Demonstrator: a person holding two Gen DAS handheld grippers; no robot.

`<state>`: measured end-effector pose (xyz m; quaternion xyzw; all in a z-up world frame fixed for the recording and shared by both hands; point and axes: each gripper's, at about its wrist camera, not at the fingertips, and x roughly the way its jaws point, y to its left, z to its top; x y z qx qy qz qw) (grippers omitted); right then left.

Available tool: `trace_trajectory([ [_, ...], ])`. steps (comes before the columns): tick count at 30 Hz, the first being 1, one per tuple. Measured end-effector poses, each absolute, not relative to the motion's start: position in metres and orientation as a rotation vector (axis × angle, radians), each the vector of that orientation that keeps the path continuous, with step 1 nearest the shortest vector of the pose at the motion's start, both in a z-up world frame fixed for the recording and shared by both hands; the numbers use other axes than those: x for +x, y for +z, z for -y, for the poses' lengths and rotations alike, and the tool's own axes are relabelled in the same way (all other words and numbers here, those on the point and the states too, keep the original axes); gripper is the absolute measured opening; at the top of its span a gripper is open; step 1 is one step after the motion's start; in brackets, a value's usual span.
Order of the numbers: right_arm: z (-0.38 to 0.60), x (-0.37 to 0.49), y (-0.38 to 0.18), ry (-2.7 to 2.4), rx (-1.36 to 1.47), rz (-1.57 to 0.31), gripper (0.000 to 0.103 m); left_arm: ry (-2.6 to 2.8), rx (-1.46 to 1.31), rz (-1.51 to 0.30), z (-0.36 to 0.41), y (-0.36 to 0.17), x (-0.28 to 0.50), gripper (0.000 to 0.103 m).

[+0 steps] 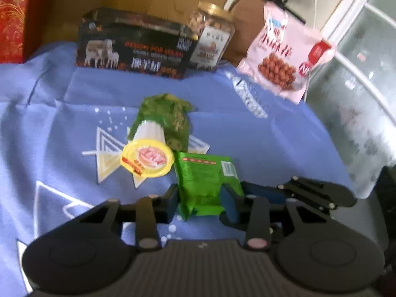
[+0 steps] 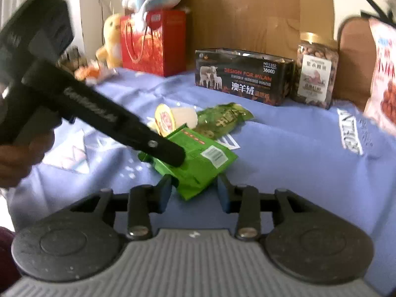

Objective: Organize snacks
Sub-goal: 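Carry the green packet into the tin box and open the left tool, then grasp the white cup with yellow lid using the left tool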

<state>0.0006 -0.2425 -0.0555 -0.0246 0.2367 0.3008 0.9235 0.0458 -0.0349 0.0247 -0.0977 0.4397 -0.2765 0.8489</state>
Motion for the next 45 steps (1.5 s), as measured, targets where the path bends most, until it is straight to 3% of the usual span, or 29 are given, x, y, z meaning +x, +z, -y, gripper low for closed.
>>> trace_trajectory([
  [7, 0.231, 0.014, -0.014, 0.627, -0.077, -0.292, 0.041, -0.555, -0.166, -0.741, 0.023, 0.084, 0.058, 0.035],
  [14, 0.195, 0.116, 0.016, 0.613, -0.062, -0.246, 0.041, -0.404, -0.155, -0.652, 0.013, 0.109, 0.152, 0.038],
  [20, 0.169, 0.21, 0.026, 0.594, -0.039, -0.317, 0.039, -0.293, -0.207, -0.681, -0.001, 0.097, 0.24, 0.038],
  [25, 0.165, 0.233, 0.023, 0.594, -0.029, -0.351, 0.041, -0.226, -0.214, -0.723, -0.001, 0.075, 0.274, 0.038],
  [30, 0.203, 0.209, 0.026, 0.612, 0.084, -0.337, 0.042, -0.27, -0.249, -0.709, -0.009, 0.069, 0.256, 0.041],
  [39, 0.263, 0.136, -0.032, 0.683, 0.375, -0.565, 0.041, -0.422, -0.248, -0.844, -0.004, 0.04, 0.156, 0.042],
  [45, 0.245, 0.074, -0.047, 0.791, 0.294, -0.595, 0.042, -0.484, -0.268, -0.917, -0.005, 0.016, 0.102, 0.046],
])
